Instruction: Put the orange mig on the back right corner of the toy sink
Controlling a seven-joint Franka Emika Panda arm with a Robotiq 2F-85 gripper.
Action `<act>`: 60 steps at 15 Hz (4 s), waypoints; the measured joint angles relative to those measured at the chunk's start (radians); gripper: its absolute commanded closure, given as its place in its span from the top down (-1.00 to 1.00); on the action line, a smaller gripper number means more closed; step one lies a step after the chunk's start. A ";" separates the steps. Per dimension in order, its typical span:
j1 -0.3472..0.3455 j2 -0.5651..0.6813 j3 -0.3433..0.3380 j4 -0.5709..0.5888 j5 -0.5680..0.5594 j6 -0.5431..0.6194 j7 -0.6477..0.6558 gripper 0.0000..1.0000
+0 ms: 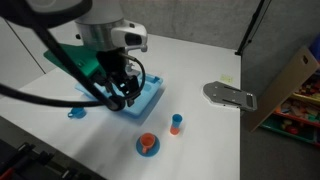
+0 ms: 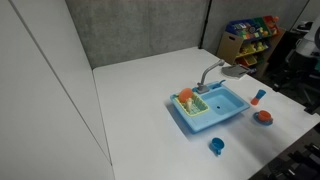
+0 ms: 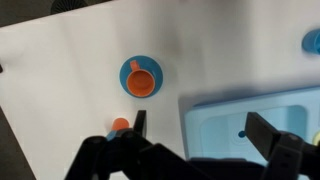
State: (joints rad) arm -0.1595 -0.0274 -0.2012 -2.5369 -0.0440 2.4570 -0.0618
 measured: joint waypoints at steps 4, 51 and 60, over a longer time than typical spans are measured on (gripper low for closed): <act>-0.018 0.108 -0.005 0.000 0.001 0.089 0.000 1.00; -0.141 0.681 0.059 0.196 0.098 0.477 -0.057 1.00; -0.141 0.698 0.048 0.211 0.098 0.477 -0.057 -0.30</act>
State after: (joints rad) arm -0.3010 0.6710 -0.1528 -2.3259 0.0535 2.9341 -0.1189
